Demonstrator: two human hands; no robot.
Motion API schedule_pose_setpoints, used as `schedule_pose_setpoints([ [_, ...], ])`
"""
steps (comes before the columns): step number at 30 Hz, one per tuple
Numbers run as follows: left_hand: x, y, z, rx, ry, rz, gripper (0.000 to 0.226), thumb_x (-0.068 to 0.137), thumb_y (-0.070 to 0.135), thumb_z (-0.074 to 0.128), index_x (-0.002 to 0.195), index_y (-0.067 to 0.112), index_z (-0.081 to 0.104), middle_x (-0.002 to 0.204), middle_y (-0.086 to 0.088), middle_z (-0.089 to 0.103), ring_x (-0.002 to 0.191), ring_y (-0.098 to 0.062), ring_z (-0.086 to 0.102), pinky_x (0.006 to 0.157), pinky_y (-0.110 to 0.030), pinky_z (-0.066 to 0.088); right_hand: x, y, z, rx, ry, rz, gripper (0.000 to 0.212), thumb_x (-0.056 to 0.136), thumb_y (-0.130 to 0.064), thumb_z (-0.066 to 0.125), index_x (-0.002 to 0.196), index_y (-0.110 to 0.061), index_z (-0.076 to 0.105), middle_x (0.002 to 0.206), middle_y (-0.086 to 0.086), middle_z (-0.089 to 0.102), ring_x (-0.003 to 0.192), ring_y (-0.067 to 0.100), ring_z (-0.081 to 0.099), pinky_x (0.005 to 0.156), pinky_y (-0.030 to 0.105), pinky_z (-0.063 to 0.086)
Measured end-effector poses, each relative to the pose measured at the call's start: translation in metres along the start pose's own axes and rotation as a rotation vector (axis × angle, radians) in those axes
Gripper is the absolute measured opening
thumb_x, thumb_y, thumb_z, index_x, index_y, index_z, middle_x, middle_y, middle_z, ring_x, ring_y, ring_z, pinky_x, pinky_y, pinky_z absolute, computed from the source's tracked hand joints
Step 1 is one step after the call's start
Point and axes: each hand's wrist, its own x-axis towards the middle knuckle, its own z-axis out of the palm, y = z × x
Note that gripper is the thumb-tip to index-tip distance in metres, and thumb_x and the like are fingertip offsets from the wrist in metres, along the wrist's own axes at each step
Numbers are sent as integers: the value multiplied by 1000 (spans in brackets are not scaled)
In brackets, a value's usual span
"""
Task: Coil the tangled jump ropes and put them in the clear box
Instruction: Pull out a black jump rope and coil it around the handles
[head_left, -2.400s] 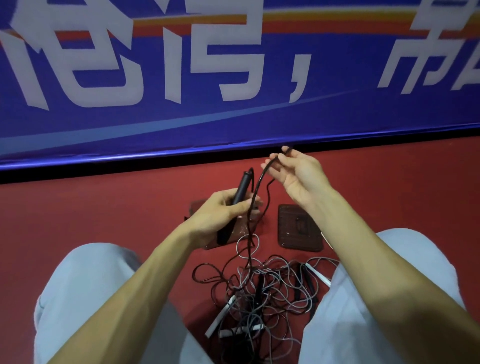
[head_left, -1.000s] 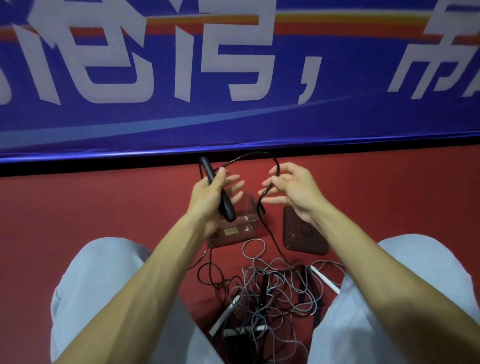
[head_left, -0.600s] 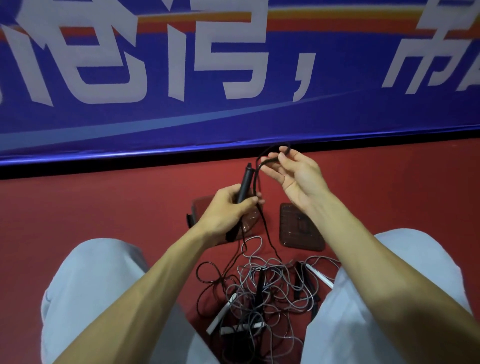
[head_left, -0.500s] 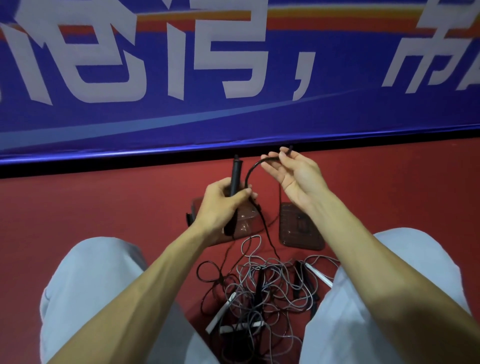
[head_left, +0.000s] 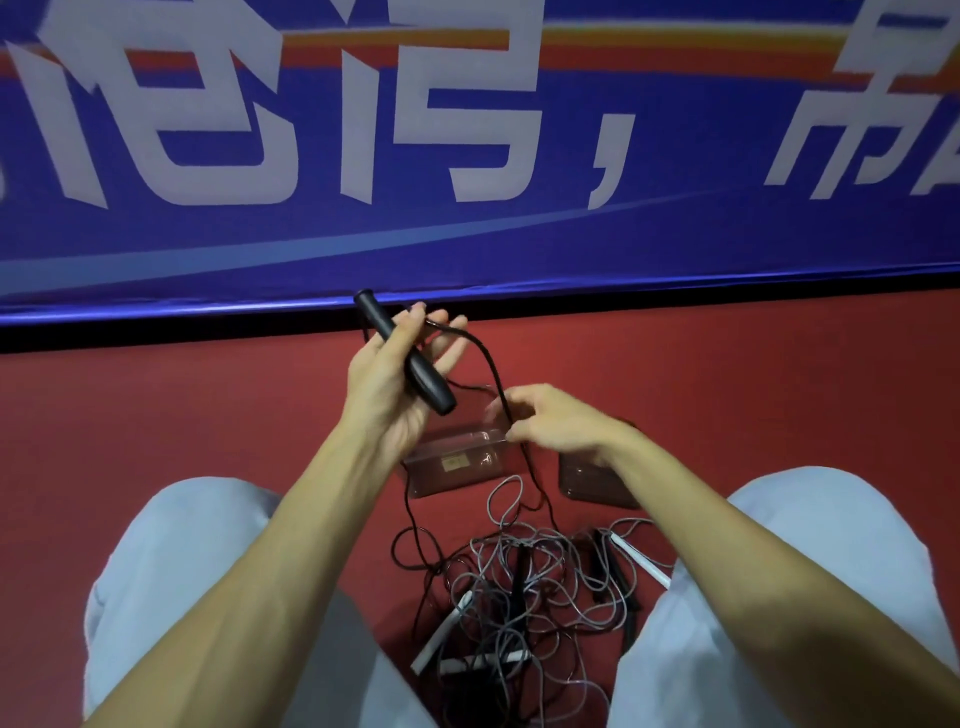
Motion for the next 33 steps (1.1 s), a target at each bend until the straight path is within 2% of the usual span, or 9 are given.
schedule_pose_setpoints([
  [4, 6, 13, -4, -125, 8, 27, 6, 97, 10, 55, 92, 6, 56, 75, -4, 68, 78, -19, 73, 70, -30, 59, 7, 14, 11, -340, 12, 29, 16, 94, -12, 55, 98, -18, 69, 109, 2, 70, 102, 18, 62, 87, 26, 46],
  [9, 11, 14, -12, -102, 101, 115, 10, 97, 11, 56, 100, 1, 53, 89, -13, 68, 81, -22, 73, 74, -33, 60, 7, 17, 9, -95, 282, 74, 18, 94, -4, 51, 89, -18, 59, 81, 1, 73, 77, 17, 69, 72, 41, 60],
  [14, 11, -1, -16, 77, 187, 113, 22, 98, 13, 55, 114, -2, 53, 113, -23, 65, 102, -30, 69, 82, -37, 60, 1, 7, 3, 27, 458, -18, 17, 94, -6, 53, 88, -21, 56, 75, 1, 72, 67, 15, 71, 68, 42, 60],
  [18, 9, -13, -17, 266, 167, 59, 15, 96, 6, 56, 111, 3, 56, 107, -17, 68, 94, -28, 70, 81, -36, 59, -5, -2, -5, 22, 539, -100, 21, 94, -8, 55, 82, -25, 54, 71, -1, 70, 59, 12, 69, 68, 36, 58],
  [22, 7, -29, -19, 621, 38, -46, 11, 91, 0, 61, 99, 8, 61, 98, -14, 69, 80, -20, 68, 74, -27, 57, -11, -17, -10, 335, 517, -150, 15, 94, -1, 53, 89, -15, 55, 73, 7, 69, 59, 20, 70, 60, 42, 58],
  [25, 4, -44, -24, 891, -160, -175, 15, 91, -2, 61, 104, 4, 64, 96, -12, 67, 80, -19, 66, 84, -32, 54, -14, -27, -15, 550, 548, -216, 18, 96, 2, 49, 89, -14, 51, 76, 9, 67, 58, 19, 70, 51, 31, 57],
  [27, 0, -51, -25, 1023, -269, -234, 20, 88, 10, 67, 106, 3, 65, 92, -13, 64, 82, -23, 60, 83, -40, 49, -16, -29, -22, 705, 595, -245, 16, 97, 2, 47, 90, -12, 50, 75, 8, 67, 59, 20, 70, 52, 31, 57],
  [29, -1, -56, -26, 1136, -342, -231, 28, 84, 23, 71, 105, 5, 66, 85, -10, 60, 78, -21, 53, 74, -37, 44, -16, -29, -30, 879, 603, -265, 13, 98, 0, 47, 90, -10, 50, 75, 8, 67, 63, 22, 71, 57, 35, 59],
  [33, -5, -63, -22, 1177, -398, -145, 22, 92, 19, 66, 104, 0, 63, 74, -7, 54, 65, -19, 49, 63, -29, 43, -16, -28, -36, 1138, 528, -241, 12, 100, -2, 44, 90, -7, 49, 73, 7, 69, 69, 23, 72, 62, 36, 59],
])
